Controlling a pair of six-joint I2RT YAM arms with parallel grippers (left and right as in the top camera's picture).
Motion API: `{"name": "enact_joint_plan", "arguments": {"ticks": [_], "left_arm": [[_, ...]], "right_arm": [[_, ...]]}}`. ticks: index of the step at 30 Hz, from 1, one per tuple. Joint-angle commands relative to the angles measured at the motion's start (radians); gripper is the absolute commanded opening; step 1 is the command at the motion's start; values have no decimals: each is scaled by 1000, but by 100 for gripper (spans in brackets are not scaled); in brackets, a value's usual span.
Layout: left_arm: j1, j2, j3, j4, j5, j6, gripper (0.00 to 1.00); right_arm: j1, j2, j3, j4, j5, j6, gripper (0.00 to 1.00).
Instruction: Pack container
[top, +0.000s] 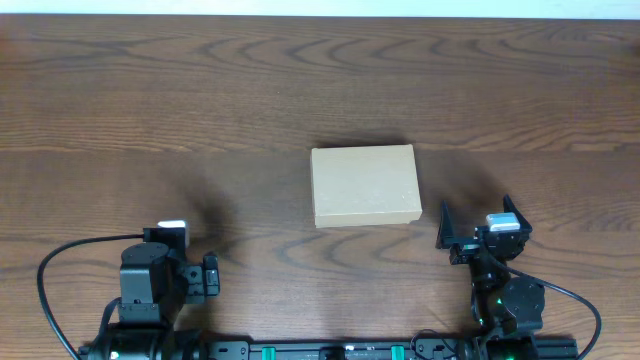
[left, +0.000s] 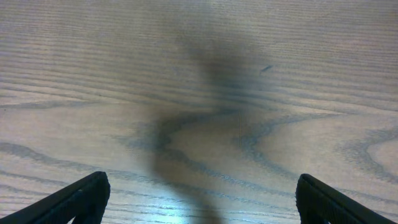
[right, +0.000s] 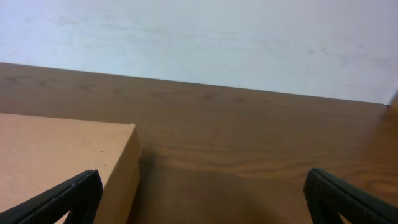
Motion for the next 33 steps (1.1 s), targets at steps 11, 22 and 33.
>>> {"name": "enact_joint_plan", "arguments": {"ticks": [11, 22, 33], "left_arm": [[2, -3, -3, -2, 0, -4, 95], [2, -3, -3, -2, 0, -4, 95], [2, -3, -3, -2, 0, -4, 95]], "right_arm": [[-4, -10, -4, 0, 11, 53, 99], [-4, -9, -4, 0, 11, 53, 99], [-4, -9, -4, 0, 11, 53, 99]]}}
